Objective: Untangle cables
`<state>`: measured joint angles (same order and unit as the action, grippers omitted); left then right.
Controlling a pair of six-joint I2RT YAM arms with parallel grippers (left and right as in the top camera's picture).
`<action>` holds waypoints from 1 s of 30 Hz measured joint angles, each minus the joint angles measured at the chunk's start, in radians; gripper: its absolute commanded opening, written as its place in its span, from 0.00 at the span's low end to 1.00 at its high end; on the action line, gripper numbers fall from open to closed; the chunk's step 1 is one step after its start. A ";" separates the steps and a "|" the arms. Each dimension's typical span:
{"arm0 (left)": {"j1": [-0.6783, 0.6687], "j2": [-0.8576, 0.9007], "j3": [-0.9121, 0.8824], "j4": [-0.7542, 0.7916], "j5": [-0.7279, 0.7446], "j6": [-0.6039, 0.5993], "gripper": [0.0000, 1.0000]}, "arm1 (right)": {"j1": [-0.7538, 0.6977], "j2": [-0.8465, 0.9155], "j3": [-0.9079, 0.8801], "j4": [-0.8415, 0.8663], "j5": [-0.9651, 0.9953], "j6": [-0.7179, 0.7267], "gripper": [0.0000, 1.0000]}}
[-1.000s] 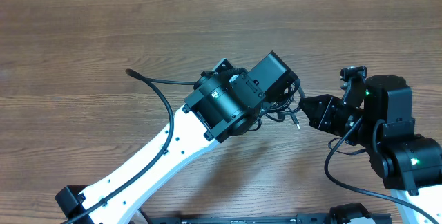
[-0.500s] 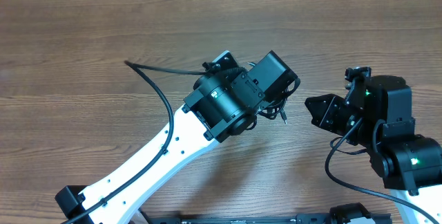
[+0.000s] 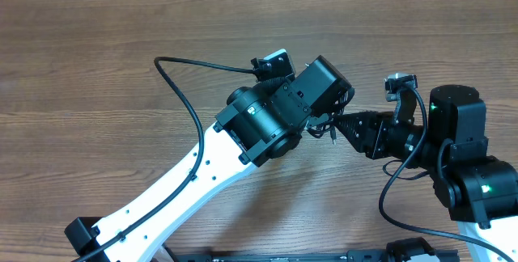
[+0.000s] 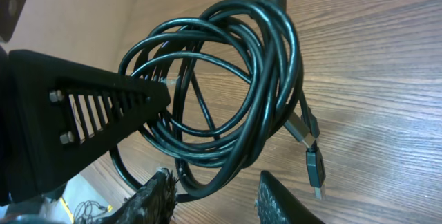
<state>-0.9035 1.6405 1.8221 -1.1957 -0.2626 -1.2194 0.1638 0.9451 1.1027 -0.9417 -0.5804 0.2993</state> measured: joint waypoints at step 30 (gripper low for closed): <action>-0.026 0.000 0.000 -0.025 -0.005 0.082 0.04 | 0.000 0.000 0.000 -0.021 0.013 -0.006 0.41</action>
<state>-0.9298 1.6405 1.8221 -1.2205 -0.2672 -1.1378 0.1642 0.9451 1.1027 -0.9623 -0.5674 0.2928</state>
